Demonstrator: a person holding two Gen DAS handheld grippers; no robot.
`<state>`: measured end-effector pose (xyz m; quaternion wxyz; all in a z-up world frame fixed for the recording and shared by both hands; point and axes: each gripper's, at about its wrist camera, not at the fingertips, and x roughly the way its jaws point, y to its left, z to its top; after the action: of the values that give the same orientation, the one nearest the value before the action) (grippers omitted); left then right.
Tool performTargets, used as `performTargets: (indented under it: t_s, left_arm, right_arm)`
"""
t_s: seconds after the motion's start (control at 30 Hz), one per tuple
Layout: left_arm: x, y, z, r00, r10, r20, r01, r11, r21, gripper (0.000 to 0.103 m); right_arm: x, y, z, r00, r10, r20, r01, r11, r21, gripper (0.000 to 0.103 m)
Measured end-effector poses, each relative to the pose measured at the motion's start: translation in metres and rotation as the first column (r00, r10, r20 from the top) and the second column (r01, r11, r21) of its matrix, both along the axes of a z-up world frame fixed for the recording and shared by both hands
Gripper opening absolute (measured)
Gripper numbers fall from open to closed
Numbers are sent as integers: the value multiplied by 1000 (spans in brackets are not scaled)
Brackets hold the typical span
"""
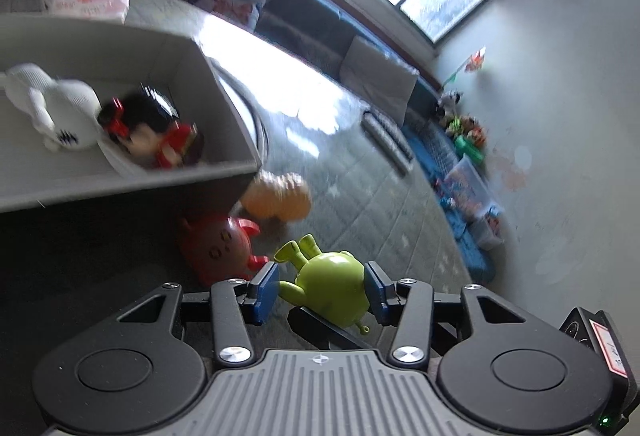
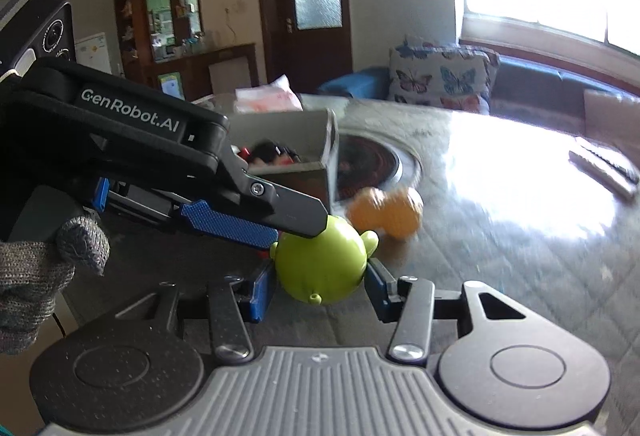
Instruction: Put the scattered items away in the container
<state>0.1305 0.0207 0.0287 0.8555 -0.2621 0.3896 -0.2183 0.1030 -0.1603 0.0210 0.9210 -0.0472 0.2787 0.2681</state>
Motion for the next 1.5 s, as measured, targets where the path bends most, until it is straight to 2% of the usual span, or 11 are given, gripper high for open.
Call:
performTargets:
  t_s: [0.23,0.43,0.63,0.87,0.93,1.07,1.2,1.33,1.5]
  left_arm:
    - [1,41,23,993,101,64,-101,995,-13,50]
    - [10,85,30,978,199,71,-198,980,-17,50]
    - [27,125,20,960,278,21,-278,960,-16,48]
    - [39,154,0,941,334,-51,-334,943,6,47]
    - [41,158,-3,941,332,-66,-331,943,17,46]
    - [44,163,-7,929,362,-74,-355,931,86,46]
    - [49,169,-15,918,382,-108,-371,922,111,46]
    - [53,170,-18,912,396,-106,-380,914,140,45]
    - [54,168,-22,912,396,-106,-381,914,139,45]
  right_arm:
    - [17,38,23,993,94,67,-94,996,-1,49]
    - [43,85,36,979,190,76,-190,982,-4,49]
    - [76,128,32,964,265,-3,-265,964,4,49]
    - [100,157,13,938,327,-112,-328,945,11,49]
    - [103,163,10,924,359,-133,-359,933,27,48]
    - [112,182,2,906,381,-185,-383,923,27,48]
    - [121,195,-8,892,396,-220,-405,914,2,48]
    - [132,206,-14,880,399,-259,-413,911,-1,49]
    - [134,210,-18,886,382,-262,-402,915,-25,50]
